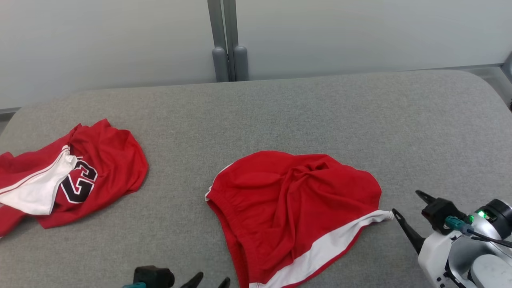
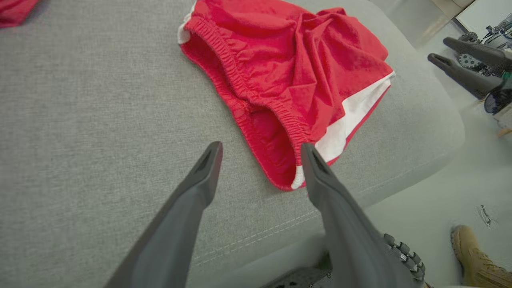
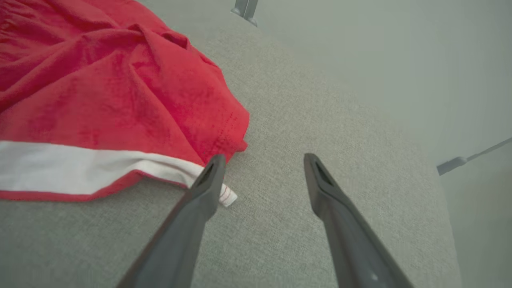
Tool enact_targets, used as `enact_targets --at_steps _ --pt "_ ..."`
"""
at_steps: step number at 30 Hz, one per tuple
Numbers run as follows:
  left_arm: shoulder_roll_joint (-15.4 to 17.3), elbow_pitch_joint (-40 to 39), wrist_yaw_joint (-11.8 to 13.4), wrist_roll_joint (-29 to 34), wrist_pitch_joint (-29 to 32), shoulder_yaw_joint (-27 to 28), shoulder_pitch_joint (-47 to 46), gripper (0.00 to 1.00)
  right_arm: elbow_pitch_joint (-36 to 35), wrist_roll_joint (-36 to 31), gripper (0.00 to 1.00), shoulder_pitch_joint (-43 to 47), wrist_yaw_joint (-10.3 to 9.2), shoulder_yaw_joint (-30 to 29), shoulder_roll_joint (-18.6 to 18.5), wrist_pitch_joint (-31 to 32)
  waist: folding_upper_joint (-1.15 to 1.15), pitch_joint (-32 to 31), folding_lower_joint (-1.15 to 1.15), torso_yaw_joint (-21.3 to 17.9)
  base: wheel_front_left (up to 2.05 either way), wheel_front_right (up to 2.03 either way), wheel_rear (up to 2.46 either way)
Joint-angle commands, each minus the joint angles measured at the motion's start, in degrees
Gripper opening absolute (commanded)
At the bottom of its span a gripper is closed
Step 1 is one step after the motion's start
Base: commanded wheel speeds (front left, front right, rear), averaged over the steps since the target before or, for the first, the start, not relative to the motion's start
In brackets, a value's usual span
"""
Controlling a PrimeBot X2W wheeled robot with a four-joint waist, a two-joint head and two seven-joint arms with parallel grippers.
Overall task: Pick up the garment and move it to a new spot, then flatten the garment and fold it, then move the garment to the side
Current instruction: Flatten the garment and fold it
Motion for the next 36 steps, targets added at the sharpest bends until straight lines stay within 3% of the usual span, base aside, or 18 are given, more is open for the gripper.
enact_targets --at_steps 1,7,16,36 --pt "0.6 -0.3 -0.2 -0.5 2.0 -0.9 0.1 1.00 0.4 1.6 1.00 -1.2 -0.08 2.5 -1.2 1.8 0.00 1.5 0.00 0.3 0.00 0.00 0.00" --pt "-0.3 1.6 -0.2 -3.2 6.7 -5.5 -1.7 1.00 1.0 6.5 1.00 -5.1 -0.08 12.4 -6.5 7.4 0.00 3.2 0.00 0.7 0.00 0.00 0.00" --pt "-0.6 5.5 -0.2 -1.6 6.3 -8.7 -5.6 1.00 2.3 7.6 1.00 -11.9 -0.07 19.1 -7.8 7.2 0.00 5.8 0.00 0.4 0.00 0.00 0.00" --pt "0.0 11.3 -0.2 -4.0 2.7 -12.7 -11.0 1.00 5.4 10.6 1.00 -15.6 -0.08 23.1 -7.3 4.6 0.00 9.7 0.00 0.3 0.00 0.00 0.00"
